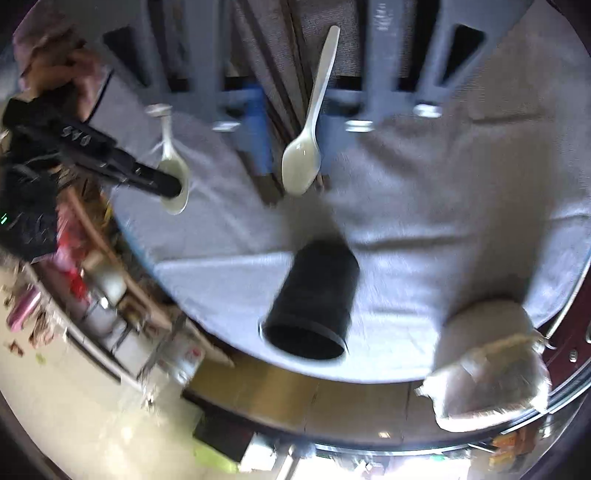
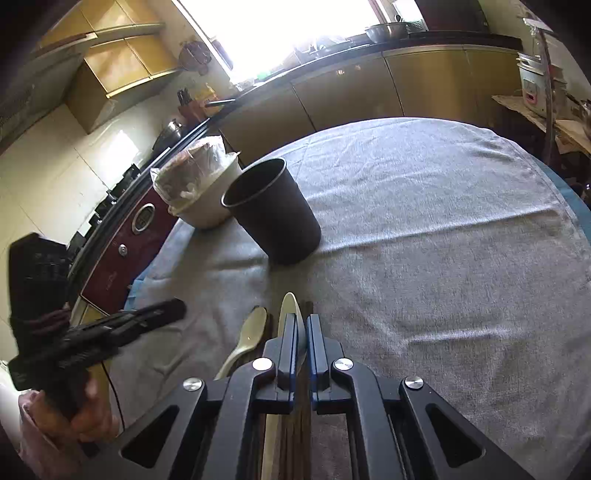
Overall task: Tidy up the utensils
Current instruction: 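Lift the white spoons off the cloth with both grippers, then lower both spoons into the black utensil holder and open both grippers, then move both grippers back over the dark chopsticks on the cloth, then close the right gripper on one chopstick while the left gripper grasps another, then lift the chopsticks with both grippers and carry them above the black holder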
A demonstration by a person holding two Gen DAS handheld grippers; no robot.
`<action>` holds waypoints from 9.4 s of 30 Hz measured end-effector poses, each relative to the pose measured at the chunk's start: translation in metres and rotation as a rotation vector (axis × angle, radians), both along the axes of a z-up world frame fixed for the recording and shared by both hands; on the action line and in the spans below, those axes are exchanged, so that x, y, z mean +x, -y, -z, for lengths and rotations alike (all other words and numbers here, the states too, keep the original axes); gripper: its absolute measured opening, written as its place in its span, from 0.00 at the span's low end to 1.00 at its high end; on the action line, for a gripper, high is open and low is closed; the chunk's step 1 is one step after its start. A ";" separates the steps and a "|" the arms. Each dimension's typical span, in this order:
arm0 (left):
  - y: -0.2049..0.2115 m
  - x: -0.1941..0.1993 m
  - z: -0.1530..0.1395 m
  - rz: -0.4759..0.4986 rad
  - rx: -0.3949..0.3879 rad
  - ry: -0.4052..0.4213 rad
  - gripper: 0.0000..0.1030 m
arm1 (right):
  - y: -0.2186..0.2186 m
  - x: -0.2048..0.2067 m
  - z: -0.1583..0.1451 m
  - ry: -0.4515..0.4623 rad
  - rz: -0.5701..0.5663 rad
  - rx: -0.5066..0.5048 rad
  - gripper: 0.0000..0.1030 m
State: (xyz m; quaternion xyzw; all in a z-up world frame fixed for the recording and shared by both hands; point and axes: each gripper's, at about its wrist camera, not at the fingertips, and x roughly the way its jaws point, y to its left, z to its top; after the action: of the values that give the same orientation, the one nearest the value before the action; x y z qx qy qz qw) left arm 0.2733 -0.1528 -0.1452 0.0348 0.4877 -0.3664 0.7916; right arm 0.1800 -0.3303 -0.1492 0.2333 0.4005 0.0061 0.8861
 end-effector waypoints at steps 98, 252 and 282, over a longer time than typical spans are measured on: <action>-0.063 -0.007 -0.051 -0.171 -0.155 0.284 0.72 | -0.003 0.041 -0.061 0.281 0.000 -0.074 0.25; 0.025 0.074 0.054 -0.127 0.197 -0.299 0.07 | -0.029 0.126 0.051 -0.523 -0.080 -0.169 0.07; -0.050 -0.048 -0.122 -0.160 -0.132 0.237 0.05 | -0.035 0.009 -0.100 0.026 -0.074 -0.204 0.06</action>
State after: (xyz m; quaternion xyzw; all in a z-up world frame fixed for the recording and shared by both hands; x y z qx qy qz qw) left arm 0.2258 -0.1030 -0.0234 -0.0133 0.3669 -0.3268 0.8709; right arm 0.1893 -0.2956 -0.0493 0.1267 0.3957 0.0012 0.9096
